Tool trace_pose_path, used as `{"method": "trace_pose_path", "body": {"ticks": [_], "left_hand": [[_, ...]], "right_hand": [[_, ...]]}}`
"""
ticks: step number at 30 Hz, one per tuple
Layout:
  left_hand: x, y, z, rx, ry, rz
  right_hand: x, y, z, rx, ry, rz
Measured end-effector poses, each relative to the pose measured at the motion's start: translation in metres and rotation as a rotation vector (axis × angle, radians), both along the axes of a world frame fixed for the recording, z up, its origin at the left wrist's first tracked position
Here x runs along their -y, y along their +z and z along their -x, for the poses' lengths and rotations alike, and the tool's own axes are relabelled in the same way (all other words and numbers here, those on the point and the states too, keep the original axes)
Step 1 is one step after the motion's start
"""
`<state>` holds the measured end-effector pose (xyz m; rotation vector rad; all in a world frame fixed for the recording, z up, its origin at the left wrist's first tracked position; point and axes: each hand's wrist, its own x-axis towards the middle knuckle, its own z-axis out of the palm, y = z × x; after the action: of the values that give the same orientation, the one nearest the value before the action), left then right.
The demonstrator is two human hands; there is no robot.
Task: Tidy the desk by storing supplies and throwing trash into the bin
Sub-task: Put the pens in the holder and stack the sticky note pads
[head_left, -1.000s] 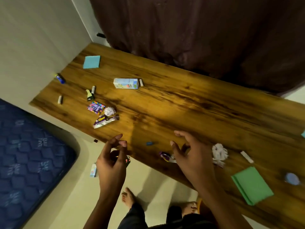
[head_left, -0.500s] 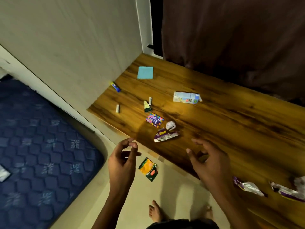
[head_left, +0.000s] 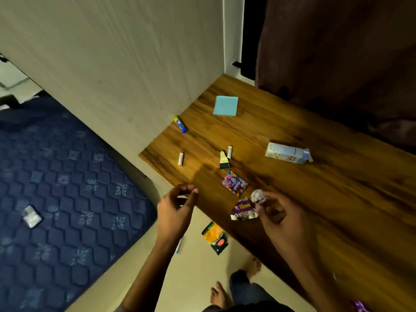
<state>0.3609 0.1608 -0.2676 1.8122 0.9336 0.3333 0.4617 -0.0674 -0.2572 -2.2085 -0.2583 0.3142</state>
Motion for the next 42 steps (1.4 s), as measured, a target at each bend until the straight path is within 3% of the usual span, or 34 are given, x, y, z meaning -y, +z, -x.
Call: {"method": "trace_pose_path", "body": {"ticks": [5, 15, 23, 31, 37, 42], "left_hand": [[-0.019, 0.006, -0.027, -0.032, -0.014, -0.072], [-0.027, -0.012, -0.078, -0.124, -0.166, -0.068], [-0.022, -0.023, -0.134, -0.006, -0.481, -0.147], [0.045, -0.033, -0.147, 0.049, -0.946, -0.073], [0.103, -0.028, -0.126, 0.048, -1.146, -0.067], [0.149, -0.023, -0.103, 0.031, -1.196, -0.052]], "right_hand": [[-0.032, -0.004, -0.027, -0.054, 0.072, -0.069], [-0.017, -0.007, -0.063, -0.011, 0.023, 0.069], [0.016, -0.006, -0.051, 0.054, -0.265, 0.163], [0.069, -0.010, 0.031, 0.051, -0.704, 0.319], [0.118, 0.000, 0.093, 0.050, -0.967, 0.319], [0.157, -0.001, 0.108, 0.007, -0.986, 0.337]]}}
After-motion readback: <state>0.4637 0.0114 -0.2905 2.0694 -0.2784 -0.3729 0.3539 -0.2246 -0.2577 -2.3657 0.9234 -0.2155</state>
